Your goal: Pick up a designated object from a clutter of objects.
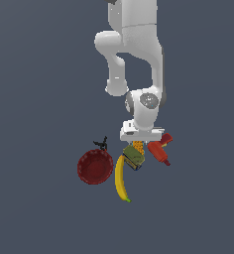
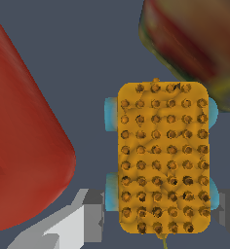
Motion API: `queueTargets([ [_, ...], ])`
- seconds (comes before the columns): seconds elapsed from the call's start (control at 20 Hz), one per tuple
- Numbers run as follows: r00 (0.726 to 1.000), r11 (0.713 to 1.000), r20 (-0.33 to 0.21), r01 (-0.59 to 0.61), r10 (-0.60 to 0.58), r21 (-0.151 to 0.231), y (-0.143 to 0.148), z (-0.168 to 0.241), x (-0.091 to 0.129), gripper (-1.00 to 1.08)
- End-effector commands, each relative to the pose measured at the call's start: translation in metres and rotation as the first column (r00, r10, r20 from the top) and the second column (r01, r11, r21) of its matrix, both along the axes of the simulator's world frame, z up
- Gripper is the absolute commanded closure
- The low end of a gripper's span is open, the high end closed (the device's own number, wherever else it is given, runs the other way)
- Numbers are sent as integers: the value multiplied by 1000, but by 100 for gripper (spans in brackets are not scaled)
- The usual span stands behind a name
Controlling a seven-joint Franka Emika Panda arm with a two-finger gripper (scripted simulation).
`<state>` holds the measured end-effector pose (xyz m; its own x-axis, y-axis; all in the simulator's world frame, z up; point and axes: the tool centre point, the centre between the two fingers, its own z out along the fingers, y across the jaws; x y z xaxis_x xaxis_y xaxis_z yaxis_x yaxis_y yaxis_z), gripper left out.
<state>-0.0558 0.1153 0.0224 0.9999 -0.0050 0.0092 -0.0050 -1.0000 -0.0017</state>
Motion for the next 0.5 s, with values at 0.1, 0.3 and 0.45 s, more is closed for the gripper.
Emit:
queueTargets([
  [0.1, 1000, 1000, -10, 2, -2, -2, -1, -7, -2, 108],
  [0.3, 1000, 1000, 0, -1, 1, 1, 1, 0, 0, 108],
  [0.45, 1000, 1000, 0, -1, 1, 1, 0, 2, 0, 108],
])
